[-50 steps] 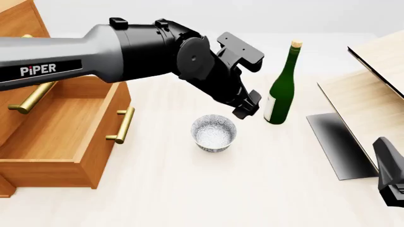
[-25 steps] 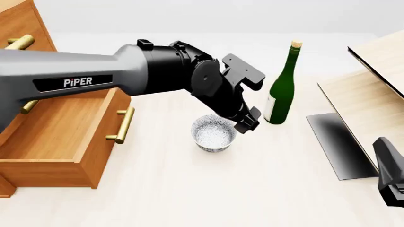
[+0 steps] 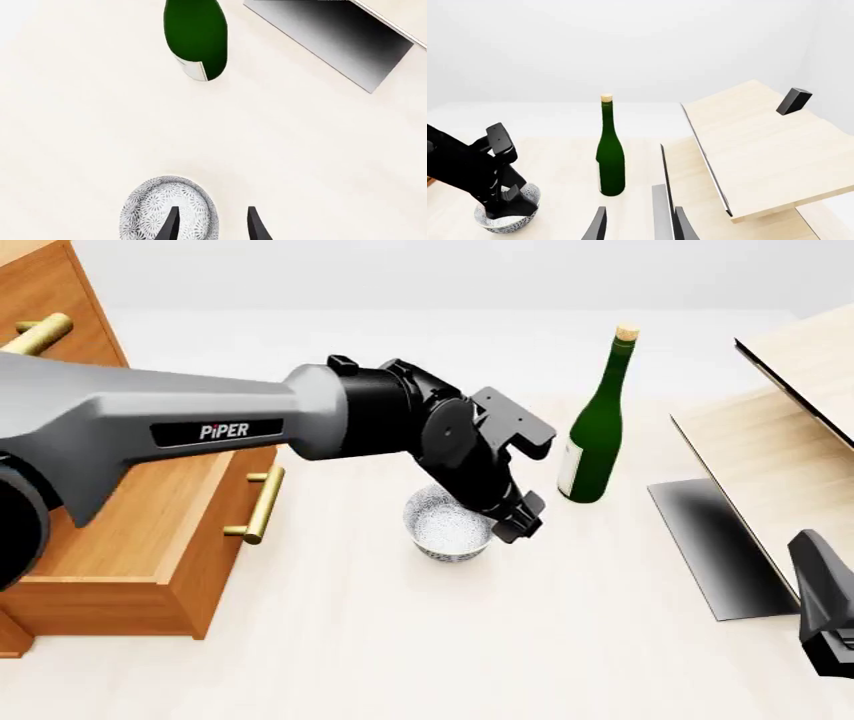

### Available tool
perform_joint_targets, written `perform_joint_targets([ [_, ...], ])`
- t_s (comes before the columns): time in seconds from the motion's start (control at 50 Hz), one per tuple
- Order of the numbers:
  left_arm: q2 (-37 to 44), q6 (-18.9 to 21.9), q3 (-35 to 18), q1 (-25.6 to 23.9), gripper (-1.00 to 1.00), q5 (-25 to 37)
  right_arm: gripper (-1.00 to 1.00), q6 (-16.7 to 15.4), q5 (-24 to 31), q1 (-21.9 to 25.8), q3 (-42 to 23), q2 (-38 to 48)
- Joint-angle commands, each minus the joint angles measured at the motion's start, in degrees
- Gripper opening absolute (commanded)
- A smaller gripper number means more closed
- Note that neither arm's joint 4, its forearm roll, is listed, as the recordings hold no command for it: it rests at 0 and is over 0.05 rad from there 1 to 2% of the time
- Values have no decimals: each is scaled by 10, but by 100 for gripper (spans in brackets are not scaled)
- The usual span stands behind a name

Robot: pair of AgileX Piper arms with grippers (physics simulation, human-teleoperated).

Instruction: Put the bowl in the bottom drawer of the cabinet.

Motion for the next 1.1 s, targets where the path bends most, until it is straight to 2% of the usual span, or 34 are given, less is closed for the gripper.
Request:
perform_joint_targets([
  [0.02, 20, -2, -8, 3, 100, 3, 100, 0, 0, 0, 0, 0],
  [1.1, 57, -25, 2, 6, 100, -14, 100, 0, 0, 0, 0, 0],
])
